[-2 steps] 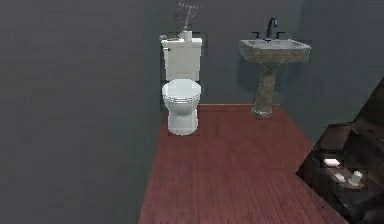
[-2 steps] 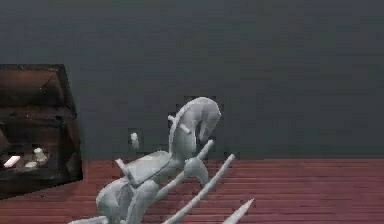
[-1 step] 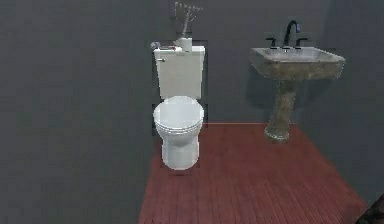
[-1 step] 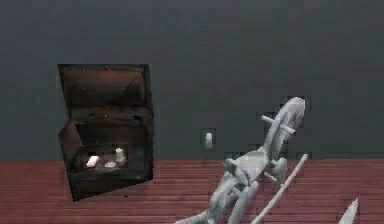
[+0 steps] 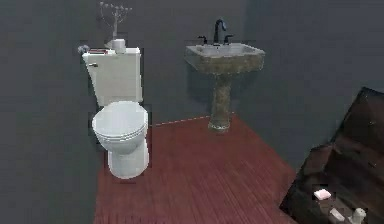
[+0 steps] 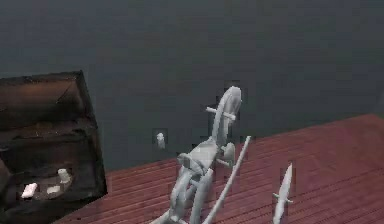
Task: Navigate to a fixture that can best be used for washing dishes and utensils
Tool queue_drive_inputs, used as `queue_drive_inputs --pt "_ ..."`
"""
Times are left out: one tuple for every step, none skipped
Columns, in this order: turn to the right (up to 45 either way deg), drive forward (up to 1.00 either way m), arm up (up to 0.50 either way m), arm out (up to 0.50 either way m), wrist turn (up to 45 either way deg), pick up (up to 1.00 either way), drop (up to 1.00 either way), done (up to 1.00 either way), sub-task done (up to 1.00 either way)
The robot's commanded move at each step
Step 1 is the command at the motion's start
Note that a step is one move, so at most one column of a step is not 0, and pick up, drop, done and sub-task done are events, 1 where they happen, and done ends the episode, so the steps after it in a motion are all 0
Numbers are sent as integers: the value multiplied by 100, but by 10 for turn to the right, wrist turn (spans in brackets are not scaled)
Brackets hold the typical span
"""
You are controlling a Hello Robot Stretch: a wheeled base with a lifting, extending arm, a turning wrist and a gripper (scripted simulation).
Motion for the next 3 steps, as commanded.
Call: queue_drive_inputs --pt "0 100 0 0 0 0 0 0 0" --pt "90 0 0 0 0 0 0 0 0" --pt "0 15 0 0 0 0 0 0 0"
